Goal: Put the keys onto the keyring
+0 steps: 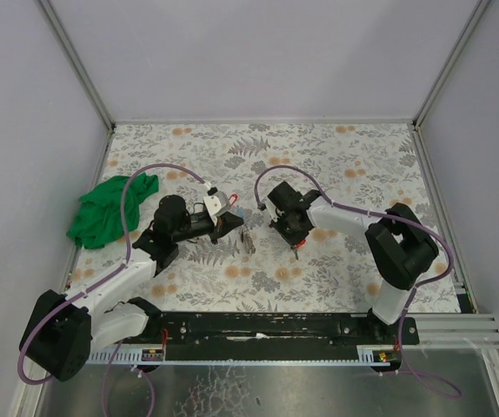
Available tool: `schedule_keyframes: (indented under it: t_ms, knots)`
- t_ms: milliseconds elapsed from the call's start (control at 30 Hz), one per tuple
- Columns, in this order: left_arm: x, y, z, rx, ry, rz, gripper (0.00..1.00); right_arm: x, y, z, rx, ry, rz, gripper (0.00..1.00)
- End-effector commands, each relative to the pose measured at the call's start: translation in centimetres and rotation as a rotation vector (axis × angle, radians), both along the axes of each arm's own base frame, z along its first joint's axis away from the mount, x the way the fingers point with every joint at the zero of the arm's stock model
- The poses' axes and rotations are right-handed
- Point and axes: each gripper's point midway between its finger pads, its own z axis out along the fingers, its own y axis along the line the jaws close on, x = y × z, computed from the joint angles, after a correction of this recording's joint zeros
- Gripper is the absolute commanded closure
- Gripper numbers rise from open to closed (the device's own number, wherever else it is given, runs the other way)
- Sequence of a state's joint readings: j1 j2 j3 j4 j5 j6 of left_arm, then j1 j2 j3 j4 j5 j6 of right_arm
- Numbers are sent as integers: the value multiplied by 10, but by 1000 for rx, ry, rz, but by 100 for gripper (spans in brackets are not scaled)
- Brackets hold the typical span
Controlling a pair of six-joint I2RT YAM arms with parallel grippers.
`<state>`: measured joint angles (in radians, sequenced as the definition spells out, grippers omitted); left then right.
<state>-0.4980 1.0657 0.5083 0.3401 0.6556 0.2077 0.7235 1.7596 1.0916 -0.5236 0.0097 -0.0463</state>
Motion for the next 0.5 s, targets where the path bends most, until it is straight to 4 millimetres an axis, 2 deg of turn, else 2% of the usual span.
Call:
schedule_keyframes:
  t_ms: [0, 267, 367, 467]
  knots:
    - [3, -6, 26, -39, -88, -21, 100, 11, 7, 16, -16, 24, -39, 100]
    - [4, -5, 25, -30, -82, -16, 100, 0, 2, 5, -161, 200, -88, 99]
    - [4, -6, 24, -28, -78, -18, 100, 3, 6, 2, -168, 211, -99, 95]
    - [4, -6, 24, -26, -76, -12, 100, 10, 16, 13, -111, 176, -107, 87]
